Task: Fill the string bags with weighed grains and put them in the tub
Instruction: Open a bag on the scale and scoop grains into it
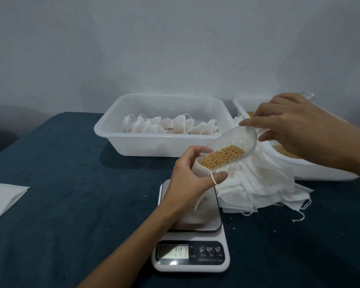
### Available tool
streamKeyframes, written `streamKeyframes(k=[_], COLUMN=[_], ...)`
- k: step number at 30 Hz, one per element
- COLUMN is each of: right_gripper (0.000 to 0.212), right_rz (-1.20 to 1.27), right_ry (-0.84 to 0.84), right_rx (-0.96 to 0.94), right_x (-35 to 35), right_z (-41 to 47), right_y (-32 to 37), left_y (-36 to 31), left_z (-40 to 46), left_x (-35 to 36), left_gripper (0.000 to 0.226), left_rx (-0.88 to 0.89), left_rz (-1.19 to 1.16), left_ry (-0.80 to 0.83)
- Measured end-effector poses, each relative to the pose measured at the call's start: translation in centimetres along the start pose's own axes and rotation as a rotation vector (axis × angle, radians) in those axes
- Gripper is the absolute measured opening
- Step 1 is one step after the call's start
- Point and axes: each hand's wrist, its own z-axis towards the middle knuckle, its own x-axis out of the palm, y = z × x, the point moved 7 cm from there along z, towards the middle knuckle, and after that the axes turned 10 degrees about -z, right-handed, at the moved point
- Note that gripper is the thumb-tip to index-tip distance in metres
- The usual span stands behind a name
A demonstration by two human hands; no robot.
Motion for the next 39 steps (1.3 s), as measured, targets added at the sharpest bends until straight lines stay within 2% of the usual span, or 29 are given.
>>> streamKeyframes(k=[29,39], right_gripper=[0.043,0.04], right_rz=[-0.004,-0.006], right_ry=[-0.047,-0.054], right_rx=[-0.009,-0.007], right_x=[-0.23,-0.32], right_z=[0.02,0.12], right_y=[0.33,0.62], left_y=[0.38,0.26], left_z=[0.18,0.14], left_x=[-0.08,-0.5], left_gripper=[0.051,0.049], left_rx=[-0.003,-0.043], left_rz=[0.015,0.026], left_ry=[-0.003,0.083])
